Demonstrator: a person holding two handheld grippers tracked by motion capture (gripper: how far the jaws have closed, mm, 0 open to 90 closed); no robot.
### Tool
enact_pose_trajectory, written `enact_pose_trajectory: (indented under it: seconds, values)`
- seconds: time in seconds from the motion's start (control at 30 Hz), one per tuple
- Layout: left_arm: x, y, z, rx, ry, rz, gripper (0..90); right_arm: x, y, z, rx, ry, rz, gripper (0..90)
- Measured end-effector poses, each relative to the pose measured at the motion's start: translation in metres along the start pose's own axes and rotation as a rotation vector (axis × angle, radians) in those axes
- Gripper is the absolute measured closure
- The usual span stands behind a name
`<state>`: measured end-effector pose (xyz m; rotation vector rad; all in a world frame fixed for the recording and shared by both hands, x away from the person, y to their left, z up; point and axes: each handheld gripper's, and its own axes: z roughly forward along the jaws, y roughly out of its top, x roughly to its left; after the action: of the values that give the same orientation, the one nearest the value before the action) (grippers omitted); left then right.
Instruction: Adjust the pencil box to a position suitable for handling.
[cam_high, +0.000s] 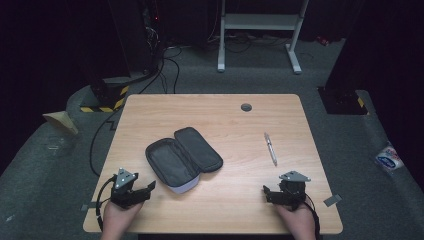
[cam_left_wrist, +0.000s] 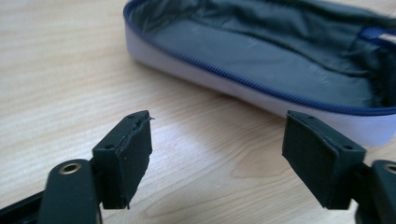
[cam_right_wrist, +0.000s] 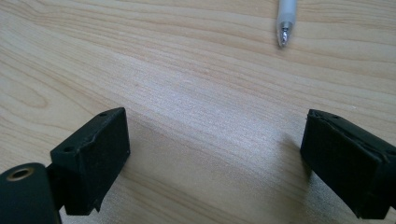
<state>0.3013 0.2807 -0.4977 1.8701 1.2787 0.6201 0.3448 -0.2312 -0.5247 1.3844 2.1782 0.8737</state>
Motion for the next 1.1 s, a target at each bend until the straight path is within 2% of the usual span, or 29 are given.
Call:
enact_pose_trajectory:
  seconds: [0.03,0.4,0.53,0.6,0.83,1.1]
  values:
    - [-0.002,0.002,-0.003,-0.013,-0.001,0.015,25.2,0.000,0.000,0.000,-0.001,0.000,-0.002,7.9]
    - [-0.014,0.011,-0.008,-0.051,-0.034,0.039,26.3,0.001,0.000,0.000,0.001,0.001,0.001,8.7]
    - [-0.026,0.017,-0.008,-0.065,-0.062,0.056,26.6,0.001,0.000,0.000,0.000,0.001,0.001,8.8]
    - [-0.033,0.019,-0.007,-0.068,-0.075,0.078,28.2,0.000,0.000,0.000,-0.003,0.001,-0.002,9.1]
    - [-0.056,0.024,0.003,-0.047,-0.122,0.121,29.3,0.001,0.000,-0.001,-0.001,0.001,0.001,9.6]
    - [-0.071,0.025,0.014,-0.023,-0.175,0.148,34.6,0.001,0.000,-0.001,-0.002,0.005,-0.002,10.6]
